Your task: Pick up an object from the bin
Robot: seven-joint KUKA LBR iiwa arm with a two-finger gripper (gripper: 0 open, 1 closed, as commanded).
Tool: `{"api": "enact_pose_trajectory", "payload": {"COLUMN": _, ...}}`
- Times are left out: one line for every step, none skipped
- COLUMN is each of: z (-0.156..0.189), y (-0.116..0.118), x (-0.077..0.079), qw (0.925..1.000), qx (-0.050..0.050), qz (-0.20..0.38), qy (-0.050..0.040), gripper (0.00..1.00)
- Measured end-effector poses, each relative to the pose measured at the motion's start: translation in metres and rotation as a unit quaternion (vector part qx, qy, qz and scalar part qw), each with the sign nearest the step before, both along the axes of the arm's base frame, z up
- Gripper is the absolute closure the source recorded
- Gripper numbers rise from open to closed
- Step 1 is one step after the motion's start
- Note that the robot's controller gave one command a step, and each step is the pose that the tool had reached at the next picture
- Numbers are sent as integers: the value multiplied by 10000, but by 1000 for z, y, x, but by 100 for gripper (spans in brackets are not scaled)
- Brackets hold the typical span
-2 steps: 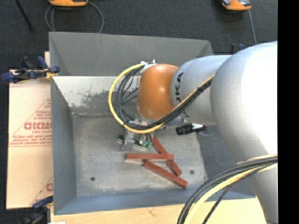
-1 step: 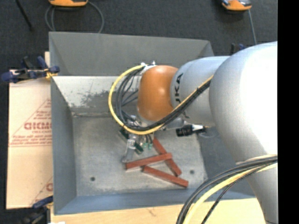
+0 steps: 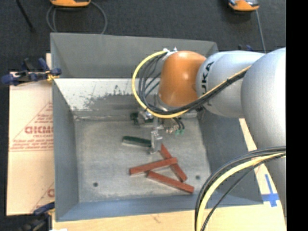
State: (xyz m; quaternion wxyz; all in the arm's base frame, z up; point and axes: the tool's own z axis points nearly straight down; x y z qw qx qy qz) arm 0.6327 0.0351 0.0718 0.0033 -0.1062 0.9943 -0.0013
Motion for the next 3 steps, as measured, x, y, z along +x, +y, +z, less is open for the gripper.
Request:
{"api": "enact_pose_trajectory", "payload": {"z": 2, "y": 3, "x": 1, "qw": 10000, "qx": 23, "qz": -16, "qy": -23, "gripper": 100}}
{"api": "enact_pose_trajectory", "payload": {"z": 0, "y": 3, "x": -1, "qw": 10000, "qx": 24, "qz": -20, "qy": 12, "gripper": 0}}
{"api": "enact_pose_trajectory", "payload": {"z": 2, "y": 3, "x": 1, "qw": 10000, "qx": 26, "qz": -34, "qy": -29, "gripper": 100}}
